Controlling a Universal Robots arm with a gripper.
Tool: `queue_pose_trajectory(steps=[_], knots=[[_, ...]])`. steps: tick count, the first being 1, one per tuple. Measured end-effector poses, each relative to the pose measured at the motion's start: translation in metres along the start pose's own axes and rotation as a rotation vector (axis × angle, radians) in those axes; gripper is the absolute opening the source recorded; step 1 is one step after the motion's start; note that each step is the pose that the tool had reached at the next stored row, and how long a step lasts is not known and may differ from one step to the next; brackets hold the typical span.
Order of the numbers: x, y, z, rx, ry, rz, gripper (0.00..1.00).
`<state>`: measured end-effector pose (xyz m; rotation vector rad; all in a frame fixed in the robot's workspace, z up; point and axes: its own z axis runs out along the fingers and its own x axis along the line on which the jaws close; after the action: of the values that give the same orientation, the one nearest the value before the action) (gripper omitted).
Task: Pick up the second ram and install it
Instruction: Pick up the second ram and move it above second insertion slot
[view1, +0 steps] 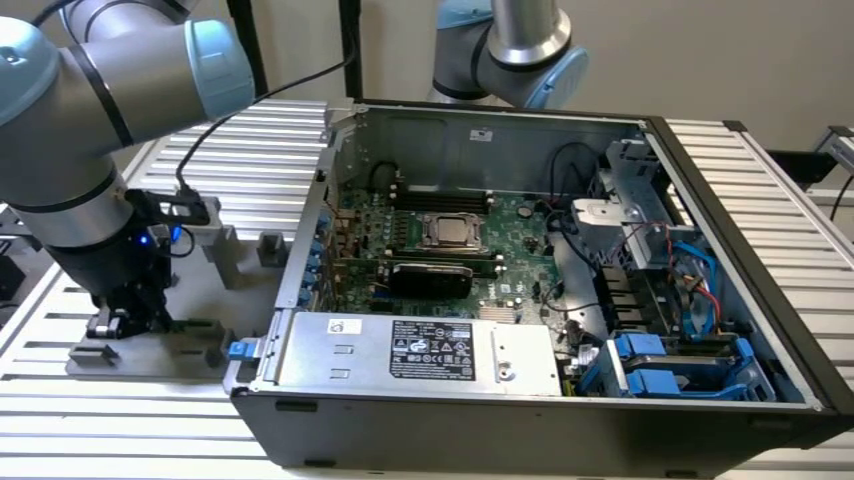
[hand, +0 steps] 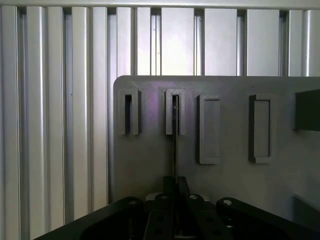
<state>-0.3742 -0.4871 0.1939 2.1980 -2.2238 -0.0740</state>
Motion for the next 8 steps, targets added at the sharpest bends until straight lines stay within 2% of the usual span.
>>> queue_pose_trajectory(steps=[8], knots=[[-0.0002, 0.0003, -0.0077, -0.0001, -0.0012, 0.000, 0.14]])
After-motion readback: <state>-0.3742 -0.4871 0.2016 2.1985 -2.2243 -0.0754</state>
